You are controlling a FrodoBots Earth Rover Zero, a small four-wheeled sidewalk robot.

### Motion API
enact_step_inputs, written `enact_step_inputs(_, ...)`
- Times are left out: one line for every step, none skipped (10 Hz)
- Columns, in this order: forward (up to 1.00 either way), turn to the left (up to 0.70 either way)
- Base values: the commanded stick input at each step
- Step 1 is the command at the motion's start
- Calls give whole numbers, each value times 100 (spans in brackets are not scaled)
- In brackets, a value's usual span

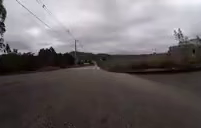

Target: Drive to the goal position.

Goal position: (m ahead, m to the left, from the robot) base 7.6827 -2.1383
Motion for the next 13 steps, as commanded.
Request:
enact_step_inputs(70,0)
enact_step_inputs(70,0)
enact_step_inputs(70,0)
enact_step_inputs(70,0)
enact_step_inputs(70,0)
enact_step_inputs(70,0)
enact_step_inputs(70,0)
enact_step_inputs(70,0)
enact_step_inputs(70,0)
enact_step_inputs(70,0)
enact_step_inputs(70,0)
enact_step_inputs(54,0)
enact_step_inputs(45,0)
